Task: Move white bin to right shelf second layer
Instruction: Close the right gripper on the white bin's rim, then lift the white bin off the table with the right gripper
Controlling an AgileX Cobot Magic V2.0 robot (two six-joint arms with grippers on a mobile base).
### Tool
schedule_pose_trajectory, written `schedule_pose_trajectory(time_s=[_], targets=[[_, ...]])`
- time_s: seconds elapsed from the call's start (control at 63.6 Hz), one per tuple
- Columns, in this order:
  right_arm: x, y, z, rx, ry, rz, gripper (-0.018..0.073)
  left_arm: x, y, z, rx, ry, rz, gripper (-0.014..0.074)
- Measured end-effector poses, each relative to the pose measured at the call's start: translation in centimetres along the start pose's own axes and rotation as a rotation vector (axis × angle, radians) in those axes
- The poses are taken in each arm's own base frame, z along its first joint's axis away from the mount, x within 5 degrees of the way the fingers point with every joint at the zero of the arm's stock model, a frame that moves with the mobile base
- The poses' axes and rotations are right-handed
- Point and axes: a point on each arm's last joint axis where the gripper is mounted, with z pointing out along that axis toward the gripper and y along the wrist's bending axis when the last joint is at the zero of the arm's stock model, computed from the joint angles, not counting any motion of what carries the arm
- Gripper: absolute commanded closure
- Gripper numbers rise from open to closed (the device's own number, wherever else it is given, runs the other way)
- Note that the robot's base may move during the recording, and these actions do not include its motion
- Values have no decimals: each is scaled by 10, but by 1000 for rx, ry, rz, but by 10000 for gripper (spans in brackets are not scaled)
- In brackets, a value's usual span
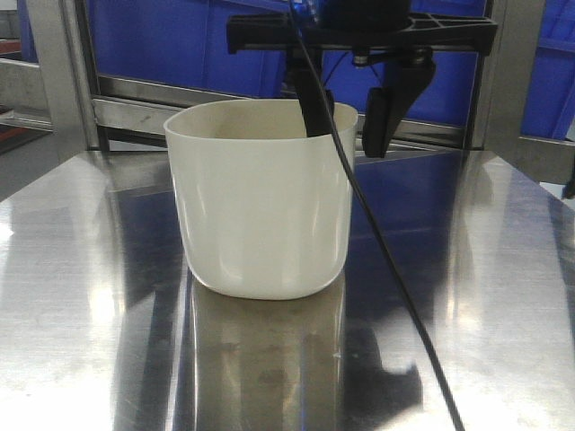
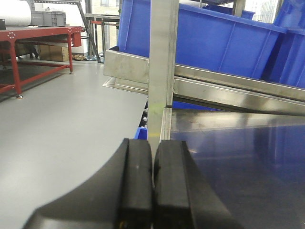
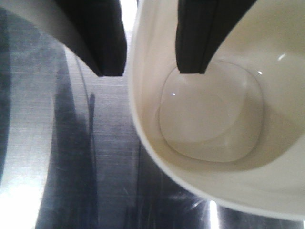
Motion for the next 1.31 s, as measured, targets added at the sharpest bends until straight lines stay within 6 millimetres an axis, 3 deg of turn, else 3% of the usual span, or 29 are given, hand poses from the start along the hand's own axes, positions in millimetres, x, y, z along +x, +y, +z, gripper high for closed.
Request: schedule_pose_trajectory(time_s=[0.378,0.472,0.551,0.613,0.834,1.038,1.18,1.306], targets=[[-3,-2,12,23,23,11,206,0,0,0,0,0,0,512],[-3,-2,14,26,27,11,322,0,0,0,0,0,0,512],[-3,-2,14,26,27,11,526,0,0,0,0,0,0,512],[-4,-2,14,24,25,14,481,0,0,0,0,0,0,512],[-7,-7,11,24,20,-28,508,0,0,0,0,0,0,512],[-24,-40,-8,21,-25,-76,508,0,0,0,0,0,0,512],[-29,-83,-25,43,-53,-73,508,0,0,0,0,0,0,512],[-22,-126,-32,56,-54,-74,508,0,0,0,0,0,0,512]])
